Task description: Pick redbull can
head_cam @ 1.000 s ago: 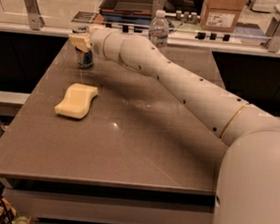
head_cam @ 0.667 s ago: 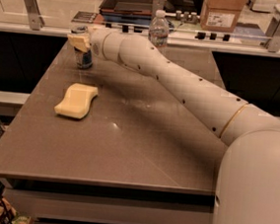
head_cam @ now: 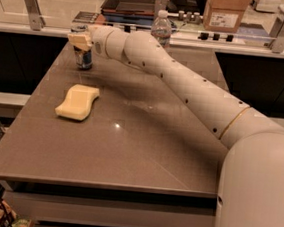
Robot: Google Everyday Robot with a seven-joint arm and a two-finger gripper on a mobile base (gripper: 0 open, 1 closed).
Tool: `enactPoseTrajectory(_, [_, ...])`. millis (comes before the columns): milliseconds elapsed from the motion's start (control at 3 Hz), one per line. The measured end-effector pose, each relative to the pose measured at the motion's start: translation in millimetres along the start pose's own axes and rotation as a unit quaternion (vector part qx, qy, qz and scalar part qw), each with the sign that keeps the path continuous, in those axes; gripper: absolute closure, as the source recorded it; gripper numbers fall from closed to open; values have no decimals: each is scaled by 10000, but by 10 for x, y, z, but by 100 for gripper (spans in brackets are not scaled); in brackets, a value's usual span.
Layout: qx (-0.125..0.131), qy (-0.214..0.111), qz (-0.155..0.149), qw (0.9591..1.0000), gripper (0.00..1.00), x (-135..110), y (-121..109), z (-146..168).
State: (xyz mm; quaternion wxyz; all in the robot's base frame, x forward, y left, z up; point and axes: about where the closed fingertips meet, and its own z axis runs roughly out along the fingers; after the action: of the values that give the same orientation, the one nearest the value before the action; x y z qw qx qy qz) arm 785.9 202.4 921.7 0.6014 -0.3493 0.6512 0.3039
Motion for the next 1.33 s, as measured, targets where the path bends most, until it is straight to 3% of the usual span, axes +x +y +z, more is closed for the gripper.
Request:
enactPoseTrajectory(333, [-306, 13, 47, 9995, 100, -218, -6, -82])
enactPoseTrajectory(667, [-432, -46, -86, 9990, 100, -494, -3, -217])
enactPoseTrajectory(1333, [-528, -451, -630, 9956, 100, -987, -74, -516])
